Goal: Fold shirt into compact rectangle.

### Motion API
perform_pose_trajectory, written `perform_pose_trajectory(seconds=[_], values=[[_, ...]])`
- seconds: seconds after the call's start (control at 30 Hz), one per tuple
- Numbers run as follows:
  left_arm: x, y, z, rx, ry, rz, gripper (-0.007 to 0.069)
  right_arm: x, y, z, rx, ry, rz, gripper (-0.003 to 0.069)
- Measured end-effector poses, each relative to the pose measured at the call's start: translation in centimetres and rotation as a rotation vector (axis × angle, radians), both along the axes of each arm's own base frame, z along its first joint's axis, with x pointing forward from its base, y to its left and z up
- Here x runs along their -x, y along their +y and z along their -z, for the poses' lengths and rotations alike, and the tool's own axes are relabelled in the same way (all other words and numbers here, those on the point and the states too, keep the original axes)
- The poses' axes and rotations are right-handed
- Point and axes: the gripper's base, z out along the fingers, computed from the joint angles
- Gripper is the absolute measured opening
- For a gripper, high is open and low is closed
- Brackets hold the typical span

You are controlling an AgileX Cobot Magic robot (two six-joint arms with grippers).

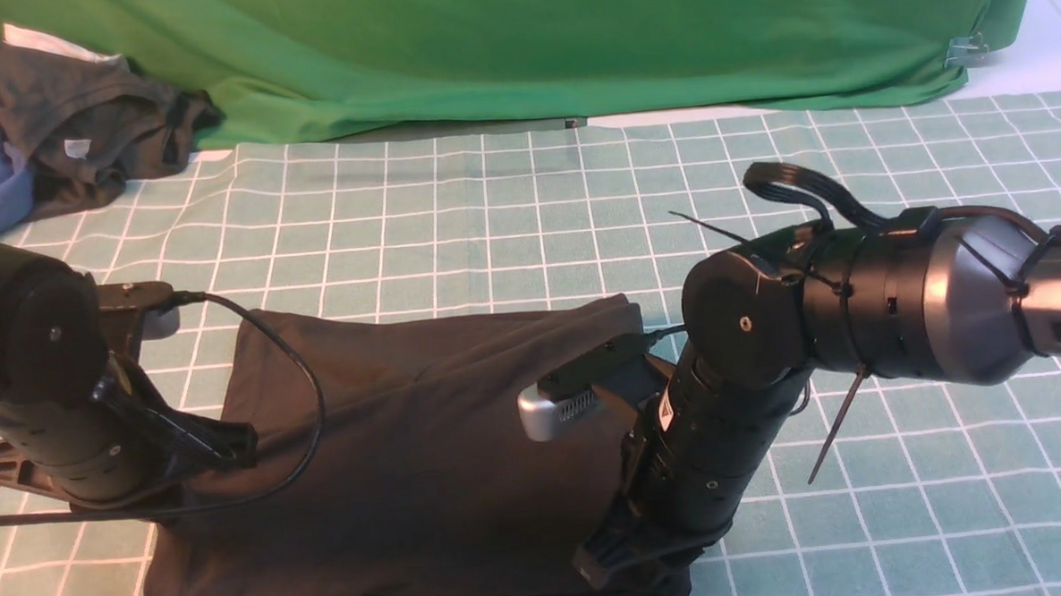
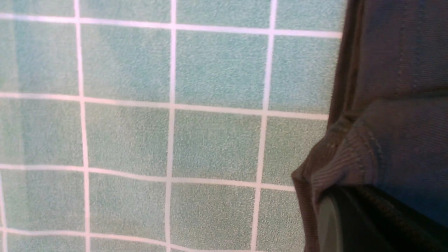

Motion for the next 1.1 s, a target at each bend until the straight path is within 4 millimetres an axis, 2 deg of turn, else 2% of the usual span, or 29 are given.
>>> perform_pose_trajectory(seconds=[0.13, 0.23, 0.37, 0.4, 0.43, 0.47, 0.5, 0.57, 0.67, 0.77, 0.8, 0.87, 1.0, 1.1], values=[[0.4, 0.2, -1.1, -0.01, -0.028, 0.005, 0.0008, -0.2, -0.6, -0.9, 0.019, -0.042, -0.018, 0.0023], [0.8, 0.3, -3.0, -0.011, -0.092, 0.005, 0.0008, -1.5, -1.7, -3.3, -0.014, -0.1, 0.017, 0.0023], [2.2, 0.4, -6.8, 0.006, -0.222, 0.012, 0.0011, -5.6, -4.4, -7.9, -0.103, -0.216, 0.156, 0.0032], [2.6, 0.4, -7.5, 0.013, -0.246, 0.015, 0.0011, -6.3, -4.9, -8.5, -0.116, -0.228, 0.18, 0.0036], [3.2, 0.3, -8.3, 0.032, -0.279, 0.018, 0.0011, -7.8, -5.9, -9.4, -0.138, -0.246, 0.231, 0.0052], [3.3, 0.3, -8.4, 0.035, -0.283, 0.019, 0.0011, -7.8, -5.8, -9.6, -0.144, -0.248, 0.232, 0.0052], [4.0, 0.2, -9.1, 0.06, -0.308, 0.027, 0.0011, -9.4, -6.6, -10.2, -0.16, -0.255, 0.275, 0.0083], [4.9, 0.0, -10.0, 0.098, -0.339, 0.042, 0.0011, -11.5, -6.9, -10.8, -0.177, -0.266, 0.3, 0.0148], [5.6, -0.3, -10.6, 0.139, -0.362, 0.053, 0.0011, -13.8, -6.5, -9.9, -0.172, -0.256, 0.298, 0.0255], [5.8, -0.4, -10.8, 0.151, -0.365, 0.057, 0.0011, -15.7, -5.6, -7.6, -0.152, -0.222, 0.282, 0.0337], [5.8, -0.4, -10.8, 0.151, -0.365, 0.057, 0.0011, -15.7, -5.6, -7.7, -0.154, -0.225, 0.281, 0.0337], [5.9, -0.4, -10.7, 0.15, -0.353, 0.057, 0.0011, -16.9, -5.0, -6.0, -0.143, -0.197, 0.279, 0.0364], [6.0, -0.4, -10.7, 0.149, -0.344, 0.057, 0.0011, -18.1, -4.0, -3.8, -0.161, -0.126, 0.288, 0.0372], [6.0, -0.4, -10.7, 0.149, -0.343, 0.057, 0.0011, -18.3, -3.6, -3.2, -0.176, -0.09, 0.287, 0.0373]])
